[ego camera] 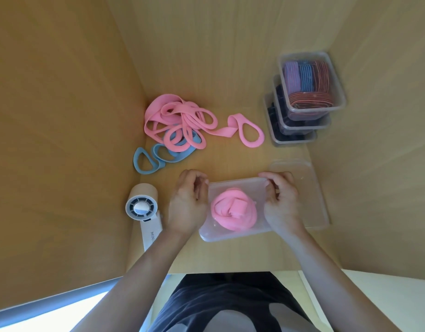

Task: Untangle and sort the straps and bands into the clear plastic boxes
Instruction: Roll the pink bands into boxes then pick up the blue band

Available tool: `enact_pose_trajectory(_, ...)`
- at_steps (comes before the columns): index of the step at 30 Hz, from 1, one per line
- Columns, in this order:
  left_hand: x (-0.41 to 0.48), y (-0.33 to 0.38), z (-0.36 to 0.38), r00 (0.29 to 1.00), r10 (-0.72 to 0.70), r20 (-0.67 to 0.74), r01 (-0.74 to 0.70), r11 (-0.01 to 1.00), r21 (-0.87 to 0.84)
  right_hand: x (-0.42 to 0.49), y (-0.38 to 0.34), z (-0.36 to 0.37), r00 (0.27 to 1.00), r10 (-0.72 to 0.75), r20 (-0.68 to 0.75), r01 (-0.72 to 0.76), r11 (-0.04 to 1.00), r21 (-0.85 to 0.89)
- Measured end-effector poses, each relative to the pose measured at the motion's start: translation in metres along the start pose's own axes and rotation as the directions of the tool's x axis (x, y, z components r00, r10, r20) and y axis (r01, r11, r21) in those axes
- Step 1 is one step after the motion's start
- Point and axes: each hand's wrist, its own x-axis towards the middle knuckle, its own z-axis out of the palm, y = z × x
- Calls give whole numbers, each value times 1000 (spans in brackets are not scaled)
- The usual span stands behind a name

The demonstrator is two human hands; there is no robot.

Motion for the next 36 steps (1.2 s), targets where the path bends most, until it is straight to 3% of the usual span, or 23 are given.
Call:
enact_pose_trajectory(2,0,2,0,980,197,-17,-191,964,185,1,-1,0,1000,2,6,-1,1000,-19)
enact_pose_trajectory(5,-1,13,1,917,383,117,-397,832,389,-1,-2,1,1000,-19,14,20,998,-58)
enact_pose_trajectory(13,-37,34,14,922,103,373,-319,747,583,-2,-5,1,997,-82,-9,81,995,-60)
enact_pose_trajectory(18,-36,31,14,906,117,406,-364,706,607,-1,-4,-2,995,-83,46,85,995,-51)
enact_pose_trajectory(20,-36,33,15,902,111,416,-371,690,621,0,-7,-4,981,-115,156,135,983,-126)
enact_pose_trajectory(23,-36,33,15,900,109,421,-378,676,632,4,-10,-4,897,-199,394,319,909,-267)
enact_pose_trajectory(25,-35,32,16,893,118,434,-393,673,626,6,-10,-5,871,-180,457,322,912,-255)
enact_pose_trajectory(29,-28,30,15,874,161,459,-439,665,604,5,-11,-7,895,-88,437,210,948,-239)
enact_pose_trajectory(36,-20,27,15,857,203,473,-475,668,573,3,-27,-7,888,48,457,203,851,-484)
